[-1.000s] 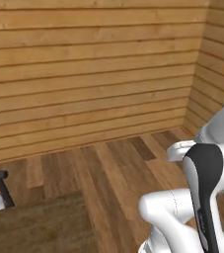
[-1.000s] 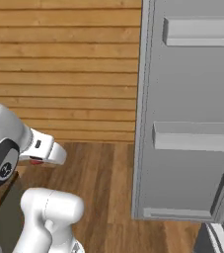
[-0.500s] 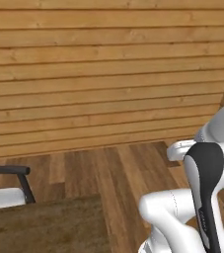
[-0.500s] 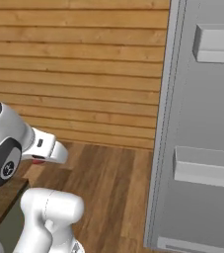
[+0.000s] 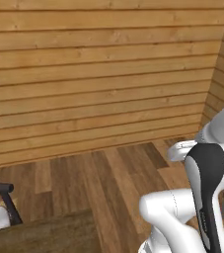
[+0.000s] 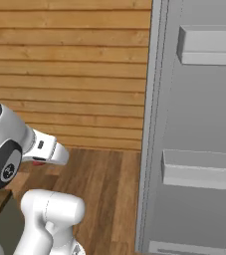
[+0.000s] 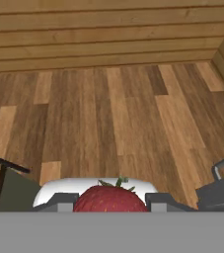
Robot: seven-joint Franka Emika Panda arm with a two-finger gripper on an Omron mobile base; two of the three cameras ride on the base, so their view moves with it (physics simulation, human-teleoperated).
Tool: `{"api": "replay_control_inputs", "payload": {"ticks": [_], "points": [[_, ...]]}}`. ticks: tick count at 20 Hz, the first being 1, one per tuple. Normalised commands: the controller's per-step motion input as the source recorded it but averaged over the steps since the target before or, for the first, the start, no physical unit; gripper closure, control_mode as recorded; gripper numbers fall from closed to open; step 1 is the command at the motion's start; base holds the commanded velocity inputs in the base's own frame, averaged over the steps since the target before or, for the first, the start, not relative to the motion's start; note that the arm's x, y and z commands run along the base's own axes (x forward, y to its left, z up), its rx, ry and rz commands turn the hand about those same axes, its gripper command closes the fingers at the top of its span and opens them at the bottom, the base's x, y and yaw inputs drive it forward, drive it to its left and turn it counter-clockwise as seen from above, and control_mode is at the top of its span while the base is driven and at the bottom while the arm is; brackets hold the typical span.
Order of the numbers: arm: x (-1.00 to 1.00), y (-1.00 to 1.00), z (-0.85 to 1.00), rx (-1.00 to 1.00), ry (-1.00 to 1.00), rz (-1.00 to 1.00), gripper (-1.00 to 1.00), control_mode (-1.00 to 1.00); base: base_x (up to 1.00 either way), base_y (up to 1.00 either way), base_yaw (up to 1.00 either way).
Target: Take the strawberry from the fridge and place it on top of the pancake, located on the dining counter.
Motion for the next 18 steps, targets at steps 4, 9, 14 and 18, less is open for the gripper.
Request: {"api": "replay_control_inputs", "payload": {"ticks": [4, 9, 14, 18], "points": [[0.0, 0.0, 0.0, 0.0, 0.0, 0.0, 1.0, 1.0, 1.0, 0.08, -0.15], [0.0, 0.0, 0.0, 0.0, 0.0, 0.0, 1.0, 1.0, 1.0, 0.66, 0.0], [0.0, 0.0, 0.0, 0.0, 0.0, 0.0, 1.0, 1.0, 1.0, 0.33, 0.0], [0.0, 0.0, 0.0, 0.0, 0.0, 0.0, 1.0, 1.0, 1.0, 0.14, -0.02]]}}
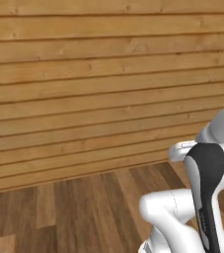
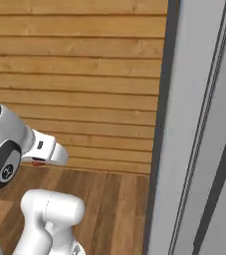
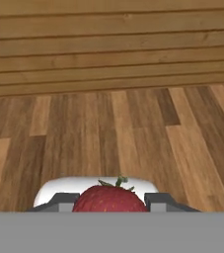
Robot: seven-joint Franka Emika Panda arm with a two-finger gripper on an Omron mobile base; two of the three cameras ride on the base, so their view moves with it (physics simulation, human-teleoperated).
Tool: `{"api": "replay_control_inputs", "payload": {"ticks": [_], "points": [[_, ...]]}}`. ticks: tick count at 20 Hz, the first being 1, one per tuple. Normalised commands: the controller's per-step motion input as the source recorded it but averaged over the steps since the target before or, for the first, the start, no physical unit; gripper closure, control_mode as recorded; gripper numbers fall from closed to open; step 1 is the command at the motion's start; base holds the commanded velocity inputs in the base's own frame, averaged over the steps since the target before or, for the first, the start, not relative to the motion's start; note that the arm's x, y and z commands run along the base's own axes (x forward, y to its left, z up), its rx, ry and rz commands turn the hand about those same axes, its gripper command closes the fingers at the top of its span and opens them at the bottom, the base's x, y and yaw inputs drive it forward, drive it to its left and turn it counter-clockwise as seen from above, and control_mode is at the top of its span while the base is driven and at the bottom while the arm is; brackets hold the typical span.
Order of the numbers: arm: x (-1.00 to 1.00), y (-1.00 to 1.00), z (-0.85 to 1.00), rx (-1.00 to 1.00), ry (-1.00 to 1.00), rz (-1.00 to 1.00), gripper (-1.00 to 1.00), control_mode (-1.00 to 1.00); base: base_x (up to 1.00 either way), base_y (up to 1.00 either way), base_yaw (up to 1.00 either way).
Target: Take the strawberry from the fridge and place it on top of the pancake, located on the dining counter.
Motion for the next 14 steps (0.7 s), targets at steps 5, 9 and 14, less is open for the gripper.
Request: {"api": "replay_control_inputs", "payload": {"ticks": [5, 9, 14], "points": [[0.0, 0.0, 0.0, 0.0, 0.0, 0.0, 1.0, 1.0, 1.0, 0.45, -0.05], [0.0, 0.0, 0.0, 0.0, 0.0, 0.0, 1.0, 1.0, 1.0, 0.75, -0.06], [0.0, 0.0, 0.0, 0.0, 0.0, 0.0, 1.0, 1.0, 1.0, 0.59, 0.27]]}}
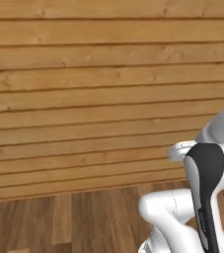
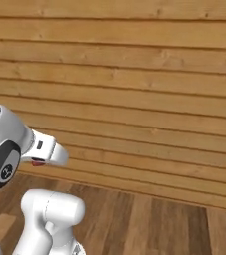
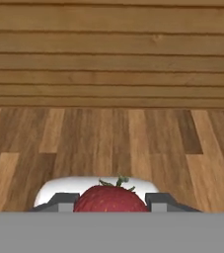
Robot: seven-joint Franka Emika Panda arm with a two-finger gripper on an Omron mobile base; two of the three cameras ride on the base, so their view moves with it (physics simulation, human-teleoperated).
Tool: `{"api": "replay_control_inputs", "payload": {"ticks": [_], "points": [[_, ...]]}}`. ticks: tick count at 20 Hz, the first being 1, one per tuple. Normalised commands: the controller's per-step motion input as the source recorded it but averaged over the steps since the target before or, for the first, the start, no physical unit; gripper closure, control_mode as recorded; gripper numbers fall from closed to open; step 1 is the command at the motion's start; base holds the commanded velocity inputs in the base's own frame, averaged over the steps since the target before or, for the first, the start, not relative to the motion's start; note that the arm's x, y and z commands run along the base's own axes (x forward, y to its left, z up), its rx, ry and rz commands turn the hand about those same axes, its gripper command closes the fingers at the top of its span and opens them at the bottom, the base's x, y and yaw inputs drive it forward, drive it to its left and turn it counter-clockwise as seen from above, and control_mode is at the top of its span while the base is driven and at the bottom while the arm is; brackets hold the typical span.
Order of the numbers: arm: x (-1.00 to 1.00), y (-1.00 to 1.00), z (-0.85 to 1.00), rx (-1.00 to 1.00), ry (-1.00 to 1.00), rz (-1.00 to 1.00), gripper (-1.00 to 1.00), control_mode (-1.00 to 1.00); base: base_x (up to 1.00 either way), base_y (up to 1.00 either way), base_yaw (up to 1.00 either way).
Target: Take the strawberry from the fridge and place it on top of the pancake, located on the dining counter.
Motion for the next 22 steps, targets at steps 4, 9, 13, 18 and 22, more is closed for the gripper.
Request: {"api": "replay_control_inputs", "payload": {"ticks": [4, 9, 13, 18, 22], "points": [[0.0, 0.0, 0.0, 0.0, 0.0, 0.0, 1.0, 1.0, 1.0, 0.41, 0.21], [0.0, 0.0, 0.0, 0.0, 0.0, 0.0, 1.0, 1.0, 1.0, 0.5, 0.22], [0.0, 0.0, 0.0, 0.0, 0.0, 0.0, 1.0, 1.0, 1.0, 0.61, 0.34], [0.0, 0.0, 0.0, 0.0, 0.0, 0.0, 1.0, 1.0, 0.87, 0.42, 0.67], [0.0, 0.0, 0.0, 0.0, 0.0, 0.0, 1.0, 1.0, 0.29, 0.11, 0.94]]}}
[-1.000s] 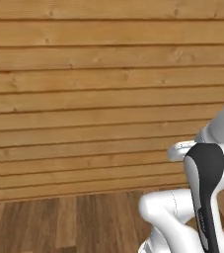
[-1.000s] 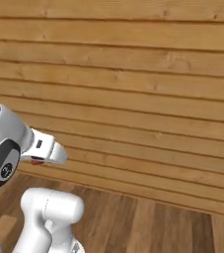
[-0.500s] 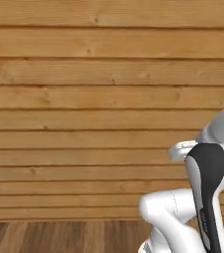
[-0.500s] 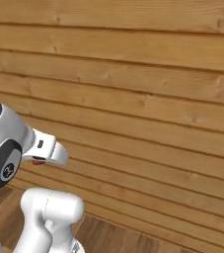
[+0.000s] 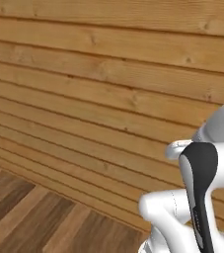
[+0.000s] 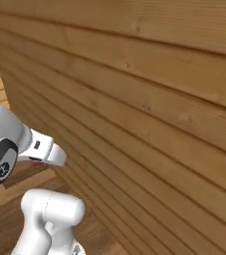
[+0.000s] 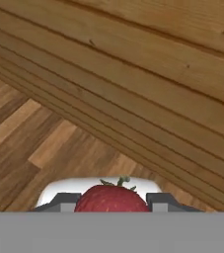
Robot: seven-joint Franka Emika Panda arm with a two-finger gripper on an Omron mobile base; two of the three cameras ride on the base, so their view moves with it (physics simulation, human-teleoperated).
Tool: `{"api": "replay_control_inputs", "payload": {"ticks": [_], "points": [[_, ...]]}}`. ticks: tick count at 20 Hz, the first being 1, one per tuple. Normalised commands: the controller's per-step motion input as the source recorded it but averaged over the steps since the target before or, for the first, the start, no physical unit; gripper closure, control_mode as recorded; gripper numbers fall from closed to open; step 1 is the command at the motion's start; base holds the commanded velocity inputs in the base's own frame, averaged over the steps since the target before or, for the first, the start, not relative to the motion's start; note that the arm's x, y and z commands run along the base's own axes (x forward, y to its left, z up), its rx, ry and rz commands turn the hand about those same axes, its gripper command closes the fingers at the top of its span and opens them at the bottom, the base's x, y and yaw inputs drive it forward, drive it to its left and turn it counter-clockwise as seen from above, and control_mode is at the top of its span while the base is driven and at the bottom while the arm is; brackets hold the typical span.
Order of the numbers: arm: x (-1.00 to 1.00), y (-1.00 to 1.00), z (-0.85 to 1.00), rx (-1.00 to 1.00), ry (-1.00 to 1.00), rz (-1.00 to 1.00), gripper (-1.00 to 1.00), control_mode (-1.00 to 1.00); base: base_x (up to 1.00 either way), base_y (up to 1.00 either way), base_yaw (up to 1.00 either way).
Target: Take the strawberry from the fridge and place it on top of the pancake, located on the dining counter.
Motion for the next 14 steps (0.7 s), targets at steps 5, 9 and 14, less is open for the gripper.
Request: {"api": "replay_control_inputs", "payload": {"ticks": [5, 9, 14], "points": [[0.0, 0.0, 0.0, 0.0, 0.0, 0.0, 1.0, 1.0, 0.01, 0.0, 1.0], [0.0, 0.0, 0.0, 0.0, 0.0, 0.0, 1.0, 1.0, 0.0, 0.0, 1.0], [0.0, 0.0, 0.0, 0.0, 0.0, 0.0, 1.0, 1.0, 0.27, 0.0, 0.99]]}}
